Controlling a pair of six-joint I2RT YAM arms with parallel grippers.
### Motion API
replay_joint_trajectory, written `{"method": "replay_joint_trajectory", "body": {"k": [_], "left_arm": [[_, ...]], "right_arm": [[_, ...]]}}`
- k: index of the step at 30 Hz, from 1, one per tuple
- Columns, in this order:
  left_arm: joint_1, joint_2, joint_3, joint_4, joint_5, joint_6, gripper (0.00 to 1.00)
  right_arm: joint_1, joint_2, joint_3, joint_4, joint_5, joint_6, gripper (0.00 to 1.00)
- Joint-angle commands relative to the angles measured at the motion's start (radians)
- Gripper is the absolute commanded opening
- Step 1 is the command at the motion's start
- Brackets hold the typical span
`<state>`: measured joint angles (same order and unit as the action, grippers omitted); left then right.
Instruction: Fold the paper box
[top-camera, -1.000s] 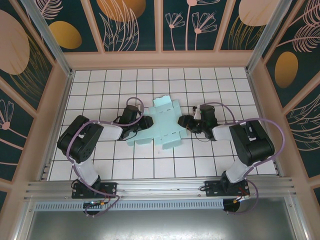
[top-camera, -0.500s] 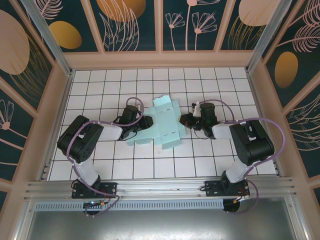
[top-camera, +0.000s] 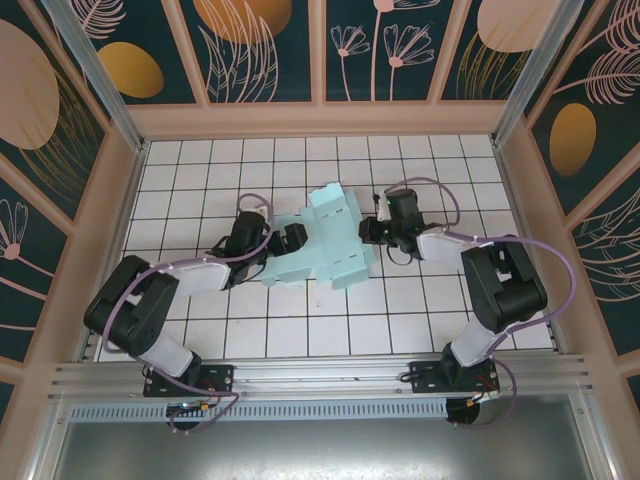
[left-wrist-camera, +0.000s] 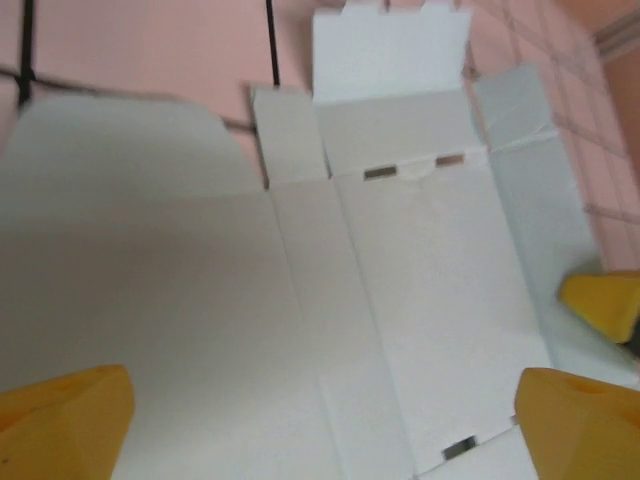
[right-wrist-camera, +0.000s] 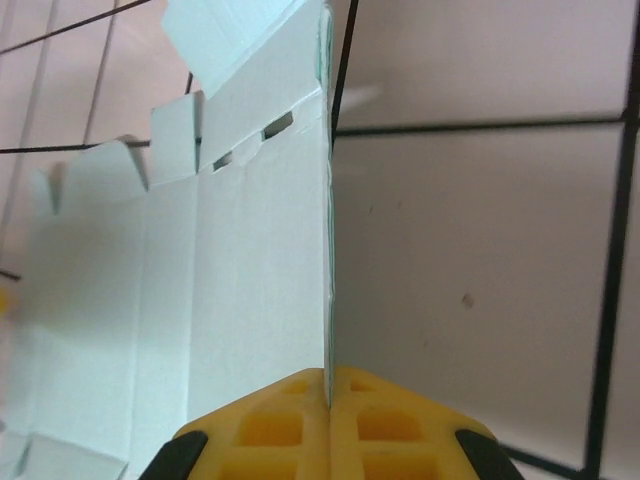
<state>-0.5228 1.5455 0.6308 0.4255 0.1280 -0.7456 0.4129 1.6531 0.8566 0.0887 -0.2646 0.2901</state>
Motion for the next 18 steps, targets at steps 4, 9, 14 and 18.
{"method": "replay_joint_trajectory", "body": {"k": [4, 9, 14, 18], "left_arm": [[0.005, -0.067, -0.014, -0.05, -0.1, 0.016, 0.99], [0.006, -0.042, -0.01, -0.04, -0.072, 0.004, 0.99], [0.007, -0.04, -0.01, -0.033, -0.062, 0.01, 0.99], [0.007, -0.051, -0.017, -0.044, -0.072, 0.021, 0.99]], "right_arm": [[0.121, 0.09, 0.208, -0.337, 0.553, -0.211, 0.0], [0.217, 0.226, 0.344, -0.459, 0.871, -0.189, 0.0], [0.288, 0.365, 0.461, -0.53, 1.042, -0.11, 0.0], [0.323, 0.438, 0.518, -0.544, 1.088, -0.102, 0.0]]}}
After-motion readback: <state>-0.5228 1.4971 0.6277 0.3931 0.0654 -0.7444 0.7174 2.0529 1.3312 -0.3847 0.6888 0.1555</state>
